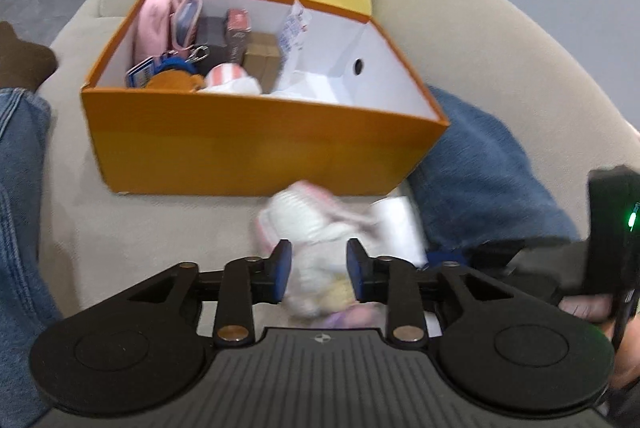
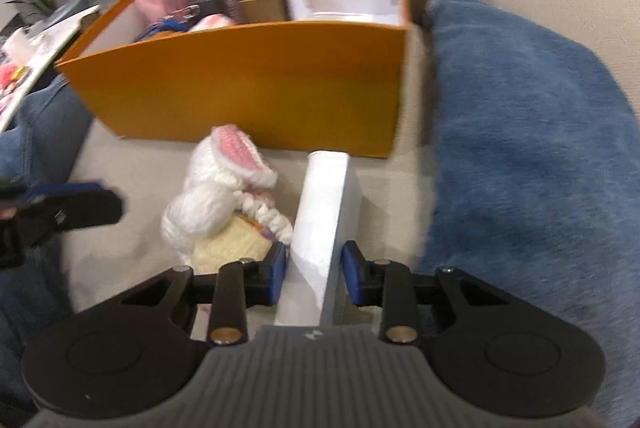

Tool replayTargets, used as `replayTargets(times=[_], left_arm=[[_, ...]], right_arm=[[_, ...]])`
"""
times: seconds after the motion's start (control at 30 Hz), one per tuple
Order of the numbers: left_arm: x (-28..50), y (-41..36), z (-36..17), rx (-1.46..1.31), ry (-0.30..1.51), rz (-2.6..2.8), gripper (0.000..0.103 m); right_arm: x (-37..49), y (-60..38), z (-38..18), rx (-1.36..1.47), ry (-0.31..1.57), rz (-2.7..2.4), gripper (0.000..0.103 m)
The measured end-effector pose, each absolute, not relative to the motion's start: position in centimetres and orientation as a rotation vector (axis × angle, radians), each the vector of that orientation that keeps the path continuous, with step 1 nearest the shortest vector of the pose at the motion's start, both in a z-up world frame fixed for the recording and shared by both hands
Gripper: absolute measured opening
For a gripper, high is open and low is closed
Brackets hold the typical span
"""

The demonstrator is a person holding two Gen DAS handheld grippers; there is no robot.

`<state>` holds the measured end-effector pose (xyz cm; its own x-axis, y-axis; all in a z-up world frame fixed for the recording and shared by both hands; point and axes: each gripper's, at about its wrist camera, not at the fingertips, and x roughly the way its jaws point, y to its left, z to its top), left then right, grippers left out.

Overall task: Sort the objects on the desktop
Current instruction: 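Grasp the crocheted bunny with the left gripper while the right grasps the white paper roll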

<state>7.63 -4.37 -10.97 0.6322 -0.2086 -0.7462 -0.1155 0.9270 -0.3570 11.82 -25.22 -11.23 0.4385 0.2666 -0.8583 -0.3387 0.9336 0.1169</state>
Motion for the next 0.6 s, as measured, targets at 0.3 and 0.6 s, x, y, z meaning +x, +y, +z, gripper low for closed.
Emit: replayTargets(times=[0.3,0.6], left_arm=[[9.5,-7.3,-12.7,-0.208,0.963,-0.008,0.044],[6.7,-3.6,-12.7,-0.287,0.943,0.066,0.027]], right_arm=[[10.8,-24.1,-11.4,-0.093,1.048,0.443,0.033],[11.2,-24.5,-12.2,-0.081,1.088,0.434,0.039]])
